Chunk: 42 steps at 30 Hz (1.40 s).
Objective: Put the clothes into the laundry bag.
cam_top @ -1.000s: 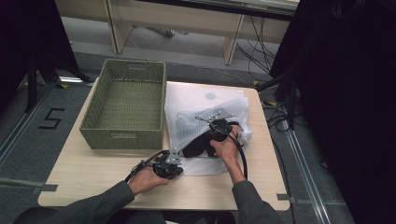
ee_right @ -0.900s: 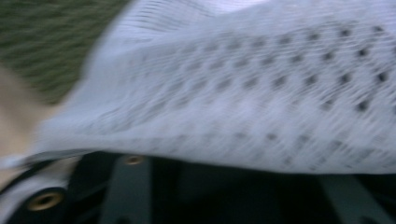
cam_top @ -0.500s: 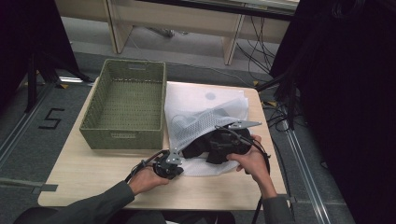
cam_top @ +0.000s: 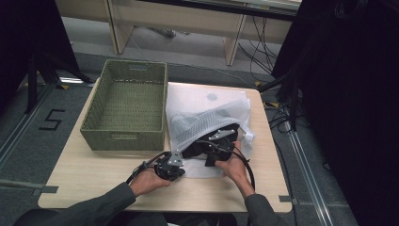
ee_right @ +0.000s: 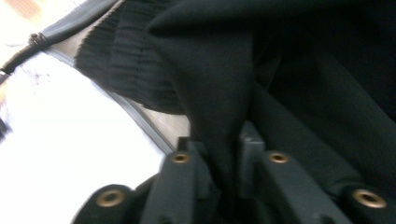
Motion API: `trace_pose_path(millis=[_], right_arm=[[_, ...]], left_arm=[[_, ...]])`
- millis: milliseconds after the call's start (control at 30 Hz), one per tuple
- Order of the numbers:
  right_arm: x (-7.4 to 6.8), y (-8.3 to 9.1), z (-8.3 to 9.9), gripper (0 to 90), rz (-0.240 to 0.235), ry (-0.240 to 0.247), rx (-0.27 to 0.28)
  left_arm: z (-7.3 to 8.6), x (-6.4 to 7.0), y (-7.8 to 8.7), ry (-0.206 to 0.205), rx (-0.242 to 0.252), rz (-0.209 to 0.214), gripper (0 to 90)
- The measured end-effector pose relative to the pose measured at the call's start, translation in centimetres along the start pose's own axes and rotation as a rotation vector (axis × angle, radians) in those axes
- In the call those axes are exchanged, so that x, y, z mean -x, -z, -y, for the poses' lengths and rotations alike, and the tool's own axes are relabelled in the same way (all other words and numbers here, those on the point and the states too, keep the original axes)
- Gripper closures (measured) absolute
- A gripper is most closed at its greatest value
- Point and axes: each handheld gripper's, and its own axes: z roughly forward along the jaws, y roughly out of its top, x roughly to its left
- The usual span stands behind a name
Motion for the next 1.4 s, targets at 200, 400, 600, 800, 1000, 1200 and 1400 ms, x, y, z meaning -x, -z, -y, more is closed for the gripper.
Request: trace_pose_path(millis=[200, 400, 600, 800, 1000, 1200, 1400], right_arm=[[-0.6, -1.9, -3.2, 86.6, -0.028, -0.125, 0.074], [1.8, -4.5, -4.0, 86.6, 0.049, -0.171, 0.120], [2.2, -3.2, -3.8, 70.8, -0.020, -0.183, 0.149], [1.9, 2.0, -3.1, 47.8, -0.063, -0.094, 0.157], [1.3, 1.8, -0.2, 39.1, -0.037, -0.139, 0.031], [0.5, -1.8, -0.5, 55.0, 0.044, -0.058, -0.016], [1.1, -2.5, -2.0, 83.8, 0.102, -0.006, 0.004]], left_arm=[[0.2, 0.7, 0.1, 0.089, -0.007, 0.025, 89.2], [0.2, 0.3, 0.3, -0.021, -0.012, 0.010, 89.2], [0.1, 0.1, 0.4, -0.011, -0.026, 0.024, 89.0], [0.1, 0.0, 0.5, -0.015, -0.029, 0.030, 88.9], [0.1, 0.0, 0.5, -0.032, -0.033, 0.021, 88.8], [0.1, 0.0, 0.5, -0.019, -0.031, 0.032, 88.9], [0.1, 0.0, 0.5, -0.037, -0.036, 0.031, 89.0]])
